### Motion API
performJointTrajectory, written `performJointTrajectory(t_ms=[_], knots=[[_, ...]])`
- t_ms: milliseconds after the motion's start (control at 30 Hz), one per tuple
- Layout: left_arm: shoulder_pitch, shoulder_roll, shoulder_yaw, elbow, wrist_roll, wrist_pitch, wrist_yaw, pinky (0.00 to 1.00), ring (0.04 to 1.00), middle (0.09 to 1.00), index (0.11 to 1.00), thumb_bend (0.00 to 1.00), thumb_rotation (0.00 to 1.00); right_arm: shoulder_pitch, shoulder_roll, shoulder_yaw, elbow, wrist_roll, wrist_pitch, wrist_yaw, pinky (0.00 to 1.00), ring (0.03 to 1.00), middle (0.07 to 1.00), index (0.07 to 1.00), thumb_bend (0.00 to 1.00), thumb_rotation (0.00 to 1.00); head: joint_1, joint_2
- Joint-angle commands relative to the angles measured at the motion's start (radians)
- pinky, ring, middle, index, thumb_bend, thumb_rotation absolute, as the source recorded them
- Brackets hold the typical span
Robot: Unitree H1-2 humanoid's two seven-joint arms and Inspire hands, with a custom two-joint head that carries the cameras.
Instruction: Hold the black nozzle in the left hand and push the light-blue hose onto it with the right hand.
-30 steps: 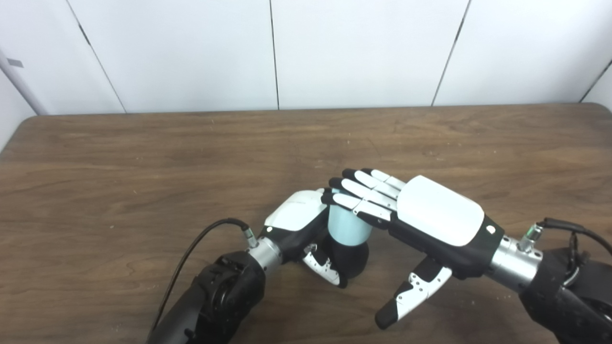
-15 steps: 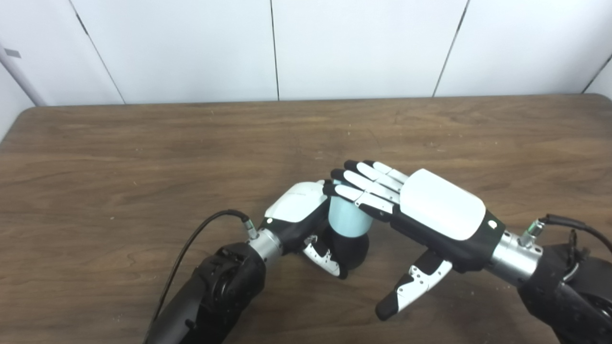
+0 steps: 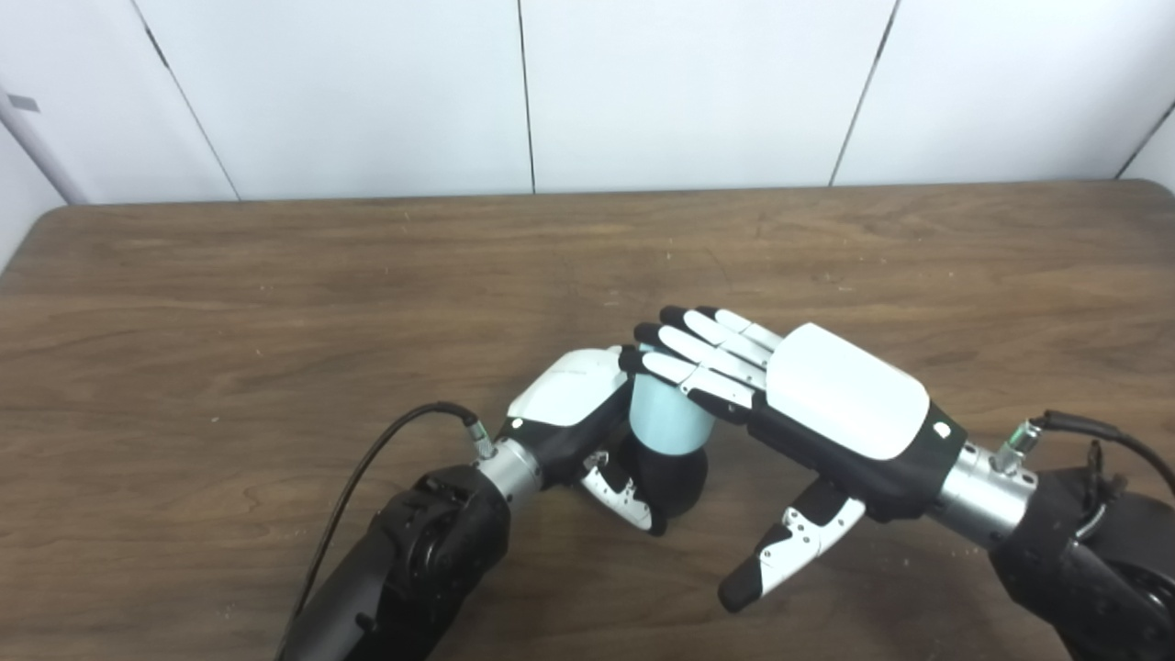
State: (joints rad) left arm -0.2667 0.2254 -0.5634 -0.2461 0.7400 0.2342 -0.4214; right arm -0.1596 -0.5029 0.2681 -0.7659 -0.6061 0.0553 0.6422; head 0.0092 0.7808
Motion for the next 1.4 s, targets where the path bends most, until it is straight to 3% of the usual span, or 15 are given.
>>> performJointTrajectory(t_ms=[0,200,1367], knots=[[0.027,0.018,-0.02,0.032,0.014,0.045,-0.078,1.0,0.72,0.49,0.486,0.52,0.0,0.026,-0.017,0.024,0.033,-0.018,-0.005,0.048,1.0,1.0,0.978,0.956,0.71,1.0,0.0,0.001],[0.027,0.021,-0.026,0.035,0.021,0.042,-0.079,1.0,0.779,0.519,0.467,0.52,0.0,0.028,-0.022,0.031,0.049,-0.006,-0.015,0.042,1.0,1.0,0.978,0.957,0.71,1.0,0.003,-0.002],[0.026,0.026,-0.021,0.032,0.017,0.033,-0.08,1.0,0.779,0.525,0.463,0.52,0.0,0.044,-0.016,0.061,0.067,-0.003,-0.001,0.027,1.0,1.0,0.977,0.969,0.71,1.0,0.002,-0.003]])
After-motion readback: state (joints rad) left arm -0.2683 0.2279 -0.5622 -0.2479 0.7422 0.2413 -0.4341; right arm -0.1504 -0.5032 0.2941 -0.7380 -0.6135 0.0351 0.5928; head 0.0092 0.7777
